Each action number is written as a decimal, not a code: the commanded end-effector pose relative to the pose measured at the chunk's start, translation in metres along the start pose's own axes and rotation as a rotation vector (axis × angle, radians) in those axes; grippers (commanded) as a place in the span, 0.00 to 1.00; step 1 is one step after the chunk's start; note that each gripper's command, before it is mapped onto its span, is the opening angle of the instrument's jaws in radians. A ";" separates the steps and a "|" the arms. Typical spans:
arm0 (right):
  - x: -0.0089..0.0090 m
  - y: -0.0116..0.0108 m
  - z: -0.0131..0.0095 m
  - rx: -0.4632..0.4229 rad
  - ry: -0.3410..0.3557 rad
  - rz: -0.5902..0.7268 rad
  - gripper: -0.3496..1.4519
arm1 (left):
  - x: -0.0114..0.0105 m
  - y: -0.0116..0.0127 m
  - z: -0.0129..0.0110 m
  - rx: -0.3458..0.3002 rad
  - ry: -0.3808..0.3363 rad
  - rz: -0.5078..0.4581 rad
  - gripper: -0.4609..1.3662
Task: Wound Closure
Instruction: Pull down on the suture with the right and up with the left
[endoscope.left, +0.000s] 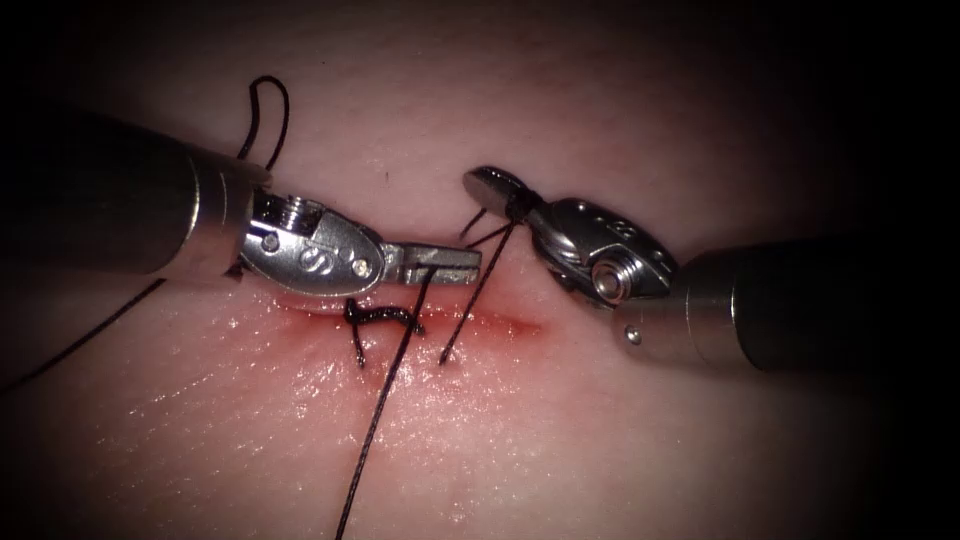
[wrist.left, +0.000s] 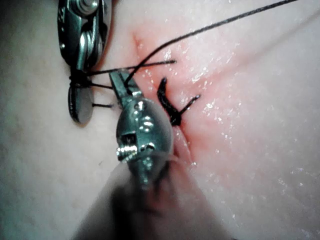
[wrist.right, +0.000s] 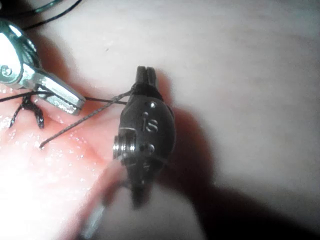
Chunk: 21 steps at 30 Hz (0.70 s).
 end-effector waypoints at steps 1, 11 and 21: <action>0.0001 -0.0001 -0.0001 -0.005 0.005 0.001 0.00 | -0.0001 0.0000 0.0000 -0.008 0.000 -0.003 0.06; 0.0000 -0.0027 -0.0013 0.022 0.010 0.008 0.00 | -0.0012 -0.0002 -0.0009 0.019 -0.011 -0.033 0.06; -0.0008 -0.0040 -0.0024 0.027 0.016 0.011 0.00 | -0.0008 -0.0003 -0.0009 0.022 -0.015 -0.044 0.06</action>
